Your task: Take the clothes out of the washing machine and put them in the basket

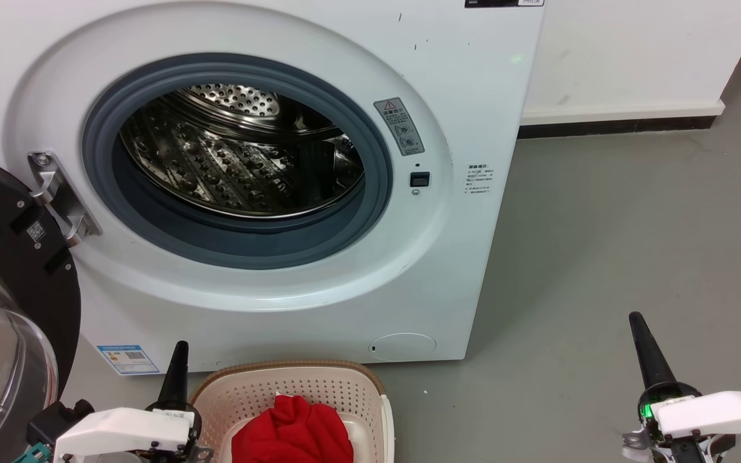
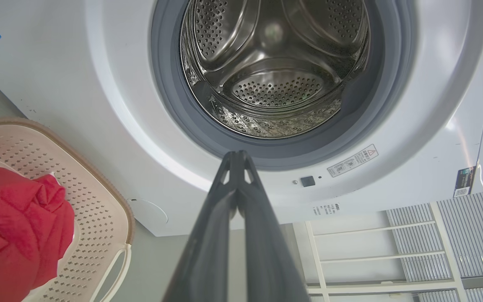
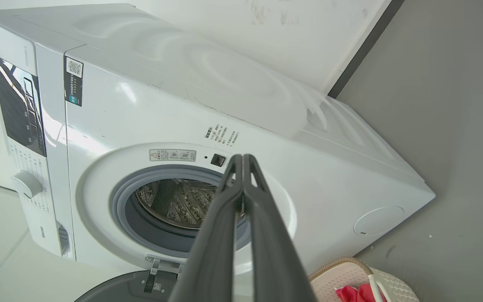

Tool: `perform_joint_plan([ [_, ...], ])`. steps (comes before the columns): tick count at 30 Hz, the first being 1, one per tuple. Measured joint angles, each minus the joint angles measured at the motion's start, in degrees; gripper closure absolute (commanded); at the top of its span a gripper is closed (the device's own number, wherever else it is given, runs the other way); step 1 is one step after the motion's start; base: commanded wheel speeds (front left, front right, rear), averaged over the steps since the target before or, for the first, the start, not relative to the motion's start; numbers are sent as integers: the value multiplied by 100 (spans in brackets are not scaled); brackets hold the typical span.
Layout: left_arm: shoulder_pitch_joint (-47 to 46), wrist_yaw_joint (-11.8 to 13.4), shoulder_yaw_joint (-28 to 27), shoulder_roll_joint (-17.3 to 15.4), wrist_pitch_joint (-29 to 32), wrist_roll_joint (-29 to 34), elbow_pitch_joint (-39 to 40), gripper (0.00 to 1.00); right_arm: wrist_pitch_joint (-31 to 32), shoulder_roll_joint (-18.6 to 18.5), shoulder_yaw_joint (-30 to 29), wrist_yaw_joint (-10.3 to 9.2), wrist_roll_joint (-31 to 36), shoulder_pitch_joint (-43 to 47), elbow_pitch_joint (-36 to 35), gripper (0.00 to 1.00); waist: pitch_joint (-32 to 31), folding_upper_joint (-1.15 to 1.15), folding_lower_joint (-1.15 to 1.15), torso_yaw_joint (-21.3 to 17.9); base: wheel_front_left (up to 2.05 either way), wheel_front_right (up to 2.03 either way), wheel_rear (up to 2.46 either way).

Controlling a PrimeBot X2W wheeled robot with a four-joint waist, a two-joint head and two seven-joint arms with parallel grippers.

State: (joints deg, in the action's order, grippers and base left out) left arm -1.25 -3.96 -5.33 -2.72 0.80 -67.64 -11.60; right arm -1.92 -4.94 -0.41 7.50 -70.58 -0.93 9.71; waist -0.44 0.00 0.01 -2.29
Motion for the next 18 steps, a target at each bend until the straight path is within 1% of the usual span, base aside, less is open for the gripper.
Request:
perform_joint_plan([
  [18,-179,-135,-46,-2,222,-980,-98,100,248,2,-136,0,-955,-188,166,100,22,0,0,81,0,0,0],
])
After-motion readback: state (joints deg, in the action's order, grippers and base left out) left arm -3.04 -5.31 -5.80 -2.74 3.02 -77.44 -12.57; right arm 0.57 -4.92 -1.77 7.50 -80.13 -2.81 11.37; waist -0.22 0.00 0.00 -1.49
